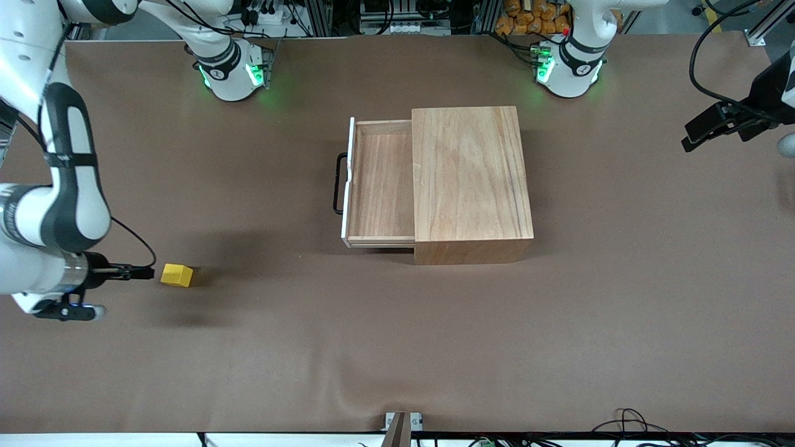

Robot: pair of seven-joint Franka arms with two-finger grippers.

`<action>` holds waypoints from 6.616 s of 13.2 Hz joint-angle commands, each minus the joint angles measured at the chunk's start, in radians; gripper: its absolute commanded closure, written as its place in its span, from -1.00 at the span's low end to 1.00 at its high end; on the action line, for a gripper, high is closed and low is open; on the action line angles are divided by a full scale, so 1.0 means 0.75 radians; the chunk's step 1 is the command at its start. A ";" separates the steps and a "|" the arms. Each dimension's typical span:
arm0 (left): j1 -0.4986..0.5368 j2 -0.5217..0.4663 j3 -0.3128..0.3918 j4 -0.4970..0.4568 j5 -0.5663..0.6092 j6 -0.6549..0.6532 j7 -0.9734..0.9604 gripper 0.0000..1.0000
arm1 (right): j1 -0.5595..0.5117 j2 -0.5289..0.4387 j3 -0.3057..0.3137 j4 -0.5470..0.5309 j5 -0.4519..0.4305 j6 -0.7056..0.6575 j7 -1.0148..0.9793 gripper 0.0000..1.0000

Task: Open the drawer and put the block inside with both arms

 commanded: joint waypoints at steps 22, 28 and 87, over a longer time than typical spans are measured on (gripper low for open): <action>0.028 -0.055 -0.079 -0.118 0.009 0.094 0.096 -1.00 | 0.050 -0.082 0.014 -0.184 0.005 0.178 0.095 0.74; 0.042 -0.073 -0.079 -0.149 0.009 0.088 0.111 -1.00 | 0.245 -0.213 0.014 -0.135 0.198 -0.137 0.575 0.74; 0.063 -0.149 -0.087 -0.255 0.007 0.092 0.119 -1.00 | 0.176 -0.863 -0.003 -0.220 0.085 -0.540 0.309 -1.00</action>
